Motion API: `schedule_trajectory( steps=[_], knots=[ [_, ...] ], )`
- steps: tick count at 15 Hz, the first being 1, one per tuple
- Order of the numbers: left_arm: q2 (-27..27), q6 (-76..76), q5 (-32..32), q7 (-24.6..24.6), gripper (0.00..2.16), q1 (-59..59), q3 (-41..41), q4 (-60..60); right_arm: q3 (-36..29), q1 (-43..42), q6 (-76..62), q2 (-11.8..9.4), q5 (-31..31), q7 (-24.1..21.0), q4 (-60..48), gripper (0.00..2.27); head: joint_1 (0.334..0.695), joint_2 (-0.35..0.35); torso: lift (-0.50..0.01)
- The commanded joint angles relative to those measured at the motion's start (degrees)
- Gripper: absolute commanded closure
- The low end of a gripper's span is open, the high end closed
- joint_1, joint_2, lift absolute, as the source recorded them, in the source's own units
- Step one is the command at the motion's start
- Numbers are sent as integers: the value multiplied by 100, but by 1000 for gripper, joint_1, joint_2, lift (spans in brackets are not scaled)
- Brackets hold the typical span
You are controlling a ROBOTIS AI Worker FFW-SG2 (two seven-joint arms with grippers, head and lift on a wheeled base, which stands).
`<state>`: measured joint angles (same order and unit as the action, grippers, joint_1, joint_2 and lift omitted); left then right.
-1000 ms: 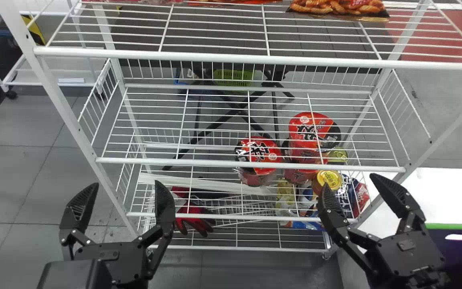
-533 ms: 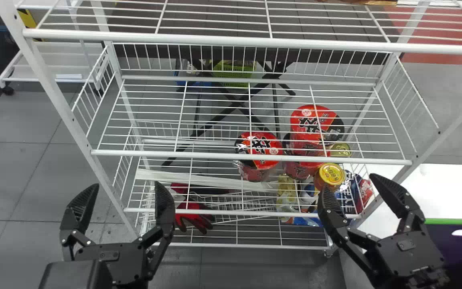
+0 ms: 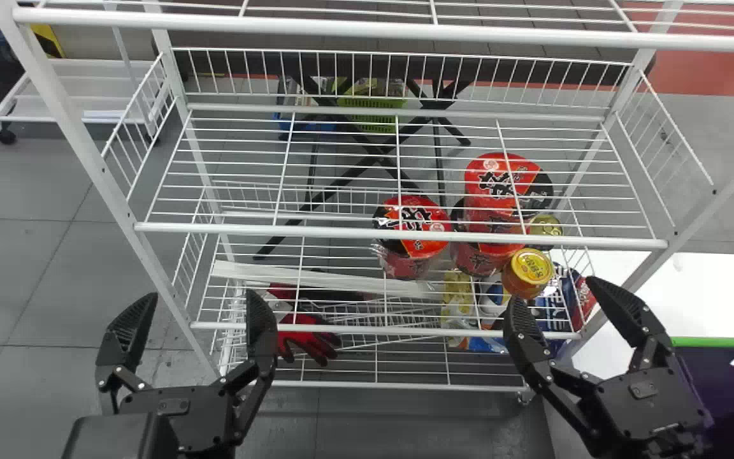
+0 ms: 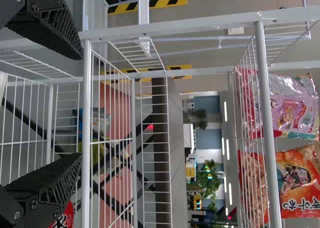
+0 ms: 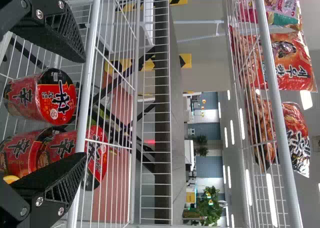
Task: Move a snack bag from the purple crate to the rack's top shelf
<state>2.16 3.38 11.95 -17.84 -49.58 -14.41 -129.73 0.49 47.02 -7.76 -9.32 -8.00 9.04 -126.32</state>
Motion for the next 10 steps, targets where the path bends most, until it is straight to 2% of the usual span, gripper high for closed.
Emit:
schedule_trajectory(
  steps=[1, 10],
  knots=[
    [4, 0, 0, 0, 137, 1, 9, 9, -5, 1, 17, -9, 9, 1, 2, 171, 695, -39, -387],
    [-5, 0, 9, 0, 137, -8, 0, 9, -5, 9, 17, -9, 9, -8, 2, 171, 695, -40, -424]
  ],
)
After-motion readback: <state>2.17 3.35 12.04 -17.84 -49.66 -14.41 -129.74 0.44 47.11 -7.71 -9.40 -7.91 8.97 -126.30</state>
